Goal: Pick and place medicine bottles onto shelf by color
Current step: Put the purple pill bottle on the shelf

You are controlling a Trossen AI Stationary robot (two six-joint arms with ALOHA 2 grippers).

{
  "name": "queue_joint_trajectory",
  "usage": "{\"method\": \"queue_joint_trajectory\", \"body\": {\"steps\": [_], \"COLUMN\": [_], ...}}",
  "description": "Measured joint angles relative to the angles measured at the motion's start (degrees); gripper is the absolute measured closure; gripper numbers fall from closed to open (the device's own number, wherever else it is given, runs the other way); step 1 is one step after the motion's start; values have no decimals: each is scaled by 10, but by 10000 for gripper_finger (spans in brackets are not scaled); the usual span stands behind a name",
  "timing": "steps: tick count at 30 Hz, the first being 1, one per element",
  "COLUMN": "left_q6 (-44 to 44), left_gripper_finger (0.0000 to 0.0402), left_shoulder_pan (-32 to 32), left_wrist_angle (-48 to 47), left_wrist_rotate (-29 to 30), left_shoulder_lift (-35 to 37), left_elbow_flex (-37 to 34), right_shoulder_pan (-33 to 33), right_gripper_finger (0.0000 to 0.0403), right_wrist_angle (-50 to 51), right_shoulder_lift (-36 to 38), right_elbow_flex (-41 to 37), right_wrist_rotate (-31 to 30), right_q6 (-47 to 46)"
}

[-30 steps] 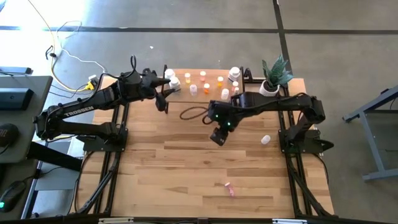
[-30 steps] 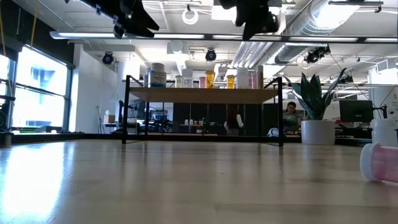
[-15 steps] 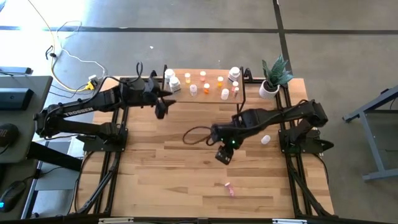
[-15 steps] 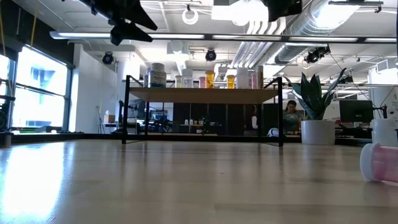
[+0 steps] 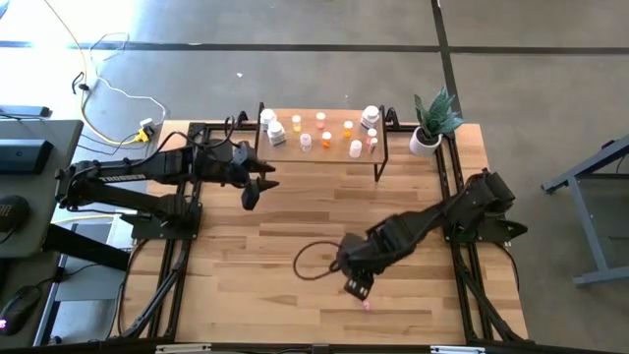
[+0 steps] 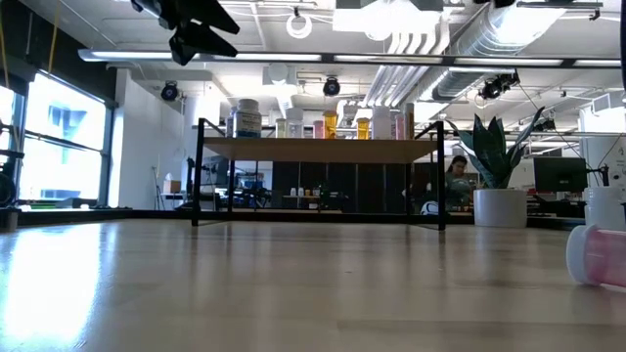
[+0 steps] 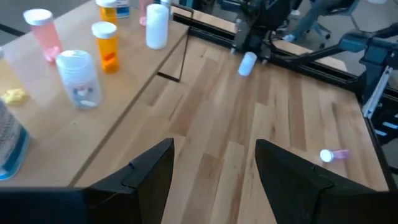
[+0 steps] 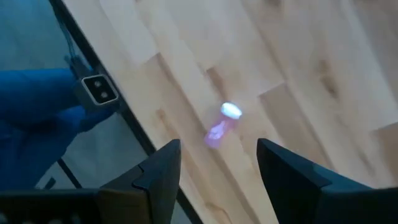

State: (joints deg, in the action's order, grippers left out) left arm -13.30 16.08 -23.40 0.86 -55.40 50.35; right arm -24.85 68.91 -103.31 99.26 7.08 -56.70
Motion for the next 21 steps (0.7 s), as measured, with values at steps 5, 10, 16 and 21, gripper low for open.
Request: {"method": "queue_joint_trajectory", "body": {"steps": [5, 10, 16, 21], "left_q6": [0, 0, 0, 0], "left_gripper_finger": [188, 188, 188, 188], "left_shoulder_pan": [-17, -32, -51, -65], "left_wrist_angle": [-22, -49, -68, -69], "left_wrist_rotate": [22, 28, 28, 31], "left_shoulder_lift": [0, 0, 0, 0], "left_elbow_flex": [0, 0, 0, 0], "right_shoulder_pan": [-30, -55, -84, -96], "right_gripper_finger": [201, 201, 201, 201], "right_wrist_angle": [-10, -11, -15, -16], "right_shoulder_lift": [-20, -53, -94, -130], "right_elbow_flex": [0, 0, 0, 0], "right_wrist_rotate": [0, 0, 0, -6], "right_q6": [-57, -116, -180, -224]}}
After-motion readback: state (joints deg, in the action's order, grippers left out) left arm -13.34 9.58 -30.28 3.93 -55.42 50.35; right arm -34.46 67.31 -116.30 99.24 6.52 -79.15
